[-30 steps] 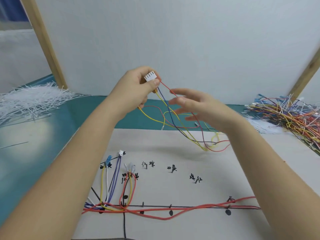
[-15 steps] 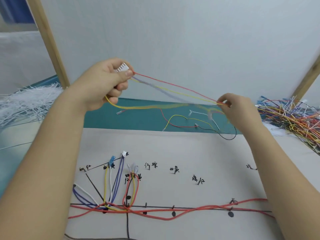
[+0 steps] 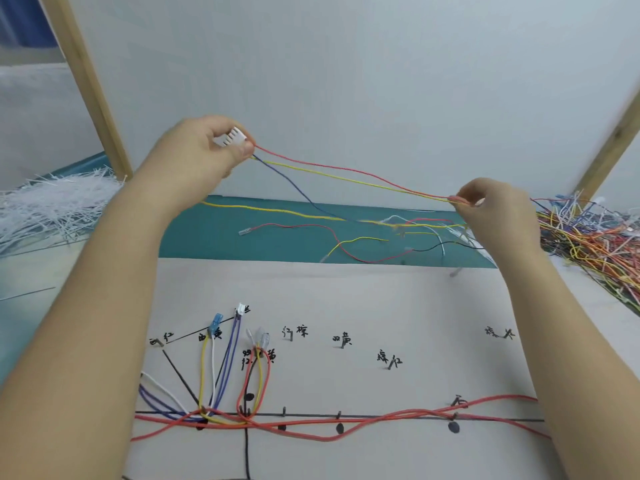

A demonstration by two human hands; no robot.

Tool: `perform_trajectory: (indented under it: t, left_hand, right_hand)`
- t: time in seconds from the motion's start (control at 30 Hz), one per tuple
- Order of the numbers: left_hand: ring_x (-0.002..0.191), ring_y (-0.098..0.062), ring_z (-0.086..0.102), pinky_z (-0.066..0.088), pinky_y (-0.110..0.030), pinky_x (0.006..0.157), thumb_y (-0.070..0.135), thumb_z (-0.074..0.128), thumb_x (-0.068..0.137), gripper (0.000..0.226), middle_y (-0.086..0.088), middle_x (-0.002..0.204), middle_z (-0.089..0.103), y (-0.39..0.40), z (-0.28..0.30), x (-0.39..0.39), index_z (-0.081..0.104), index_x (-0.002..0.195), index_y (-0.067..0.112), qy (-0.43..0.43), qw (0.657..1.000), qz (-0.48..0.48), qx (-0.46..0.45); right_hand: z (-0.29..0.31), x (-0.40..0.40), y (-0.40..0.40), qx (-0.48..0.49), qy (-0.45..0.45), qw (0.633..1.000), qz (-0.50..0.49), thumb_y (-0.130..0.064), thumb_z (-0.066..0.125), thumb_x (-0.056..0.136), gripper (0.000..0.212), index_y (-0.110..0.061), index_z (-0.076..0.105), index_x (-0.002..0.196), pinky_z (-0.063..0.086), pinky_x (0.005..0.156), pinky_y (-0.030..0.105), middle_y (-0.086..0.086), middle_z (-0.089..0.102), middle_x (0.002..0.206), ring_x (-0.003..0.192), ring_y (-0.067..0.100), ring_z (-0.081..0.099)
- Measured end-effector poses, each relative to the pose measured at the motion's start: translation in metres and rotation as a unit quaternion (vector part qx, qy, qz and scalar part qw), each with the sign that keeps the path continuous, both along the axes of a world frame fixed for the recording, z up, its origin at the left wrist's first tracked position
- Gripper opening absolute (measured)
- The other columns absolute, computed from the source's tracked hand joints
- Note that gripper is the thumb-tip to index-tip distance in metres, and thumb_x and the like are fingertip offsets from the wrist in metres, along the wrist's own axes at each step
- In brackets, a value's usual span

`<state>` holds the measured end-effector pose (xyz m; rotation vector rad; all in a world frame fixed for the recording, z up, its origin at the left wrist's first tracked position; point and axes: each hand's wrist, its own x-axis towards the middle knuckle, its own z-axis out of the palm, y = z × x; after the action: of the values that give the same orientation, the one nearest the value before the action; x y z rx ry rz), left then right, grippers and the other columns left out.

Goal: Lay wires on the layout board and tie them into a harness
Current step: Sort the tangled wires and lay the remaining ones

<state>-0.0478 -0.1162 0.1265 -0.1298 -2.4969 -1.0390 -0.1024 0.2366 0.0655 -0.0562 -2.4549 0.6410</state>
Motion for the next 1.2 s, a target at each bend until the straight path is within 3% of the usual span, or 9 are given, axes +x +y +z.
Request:
perform_trajectory:
  t: [0.23,0.3,0.4,0.5,0.6,0.77,0.9,1.0,1.2]
  left_hand:
    - [0.054,-0.017,0.038,0.027,-0.027,0.052,0.039,0.056,0.089,0.013,-0.001,0.059,0.044,-0.004,-0.002,0.005,0.064,0.082,0.032,-0.066,0.990,-0.015,-0.125]
    - [0.046,-0.012,0.032,0.023,-0.026,0.048,0.035,0.054,0.092,0.016,0.006,0.049,0.040,-0.001,-0.002,0.004,0.059,0.080,0.025,-0.055,0.997,-0.028,-0.051]
    - [0.035,-0.005,0.023,0.018,-0.020,0.041,0.026,0.051,0.094,0.023,0.014,0.038,0.034,0.009,0.002,0.003,0.048,0.071,0.023,-0.023,0.993,-0.041,0.111]
    - [0.033,-0.002,0.022,0.016,-0.013,0.036,0.023,0.049,0.095,0.025,0.015,0.036,0.034,0.032,0.004,0.005,0.046,0.071,0.023,-0.012,0.985,-0.050,0.163]
    - [0.032,-0.003,0.020,0.015,-0.012,0.036,0.022,0.046,0.097,0.026,0.015,0.035,0.033,0.053,0.005,0.009,0.043,0.071,0.022,-0.021,0.978,-0.085,0.192]
    - [0.033,-0.002,0.022,0.017,-0.014,0.034,0.022,0.048,0.096,0.025,0.014,0.038,0.034,0.068,0.006,0.016,0.044,0.072,0.022,-0.024,0.978,-0.120,0.170]
    - [0.048,-0.011,0.038,0.028,-0.025,0.046,0.032,0.056,0.090,0.014,0.005,0.058,0.044,0.034,0.010,0.010,0.057,0.082,0.020,0.039,0.999,0.026,0.008]
    - [0.054,-0.015,0.043,0.030,-0.025,0.050,0.038,0.062,0.085,0.014,0.003,0.057,0.049,0.009,0.007,0.008,0.062,0.077,0.027,0.005,0.999,0.035,-0.013]
    - [0.043,-0.006,0.037,0.022,-0.027,0.046,0.035,0.072,0.077,0.018,0.008,0.048,0.041,0.007,-0.004,0.000,0.063,0.090,0.025,-0.080,0.990,-0.011,-0.116]
  right_hand:
    - [-0.001,-0.001,0.006,0.021,0.036,0.999,-0.008,-0.023,0.066,0.085,0.015,-0.013,0.065,0.096,0.036,0.063,0.032,0.009,0.064,0.084,0.072,0.024,0.048]
    - [0.008,0.005,0.007,-0.065,-0.162,0.982,0.074,-0.028,0.073,0.079,0.034,-0.019,0.062,0.110,0.039,0.068,0.030,0.004,0.063,0.095,0.078,0.019,0.053]
    - [0.029,0.026,-0.001,-0.018,-0.474,0.867,0.152,-0.042,0.076,0.072,0.070,-0.041,0.043,0.133,0.033,0.102,0.037,-0.011,0.046,0.130,0.123,0.012,0.040]
    - [0.050,0.041,-0.028,-0.016,-0.288,0.935,0.208,-0.051,0.071,0.070,0.074,-0.040,0.041,0.137,0.025,0.102,0.024,-0.022,0.040,0.137,0.127,-0.002,0.032]
    - [0.060,0.058,-0.080,-0.156,-0.187,0.908,0.341,-0.061,0.072,0.065,0.071,-0.042,0.047,0.129,0.037,0.095,0.021,-0.024,0.052,0.127,0.119,-0.004,0.047]
    - [0.028,0.051,-0.127,-0.075,-0.100,0.946,0.300,-0.020,0.067,0.080,0.012,-0.027,0.064,0.088,0.044,0.065,0.017,-0.012,0.061,0.070,0.066,0.005,0.058]
    - [0.018,0.031,-0.094,0.039,-0.106,0.982,0.152,-0.011,0.053,0.080,0.017,-0.024,0.064,0.082,0.048,0.063,0.025,-0.008,0.059,0.068,0.070,0.017,0.059]
    - [0.022,0.022,-0.069,-0.051,-0.142,0.966,0.210,-0.012,0.059,0.083,0.016,-0.026,0.065,0.077,0.036,0.041,0.009,-0.013,0.061,0.053,0.047,-0.003,0.054]
    - [0.025,0.021,-0.047,-0.112,-0.267,0.905,0.312,-0.014,0.069,0.083,0.009,-0.019,0.069,0.075,0.050,0.057,0.018,-0.004,0.068,0.062,0.057,0.011,0.057]
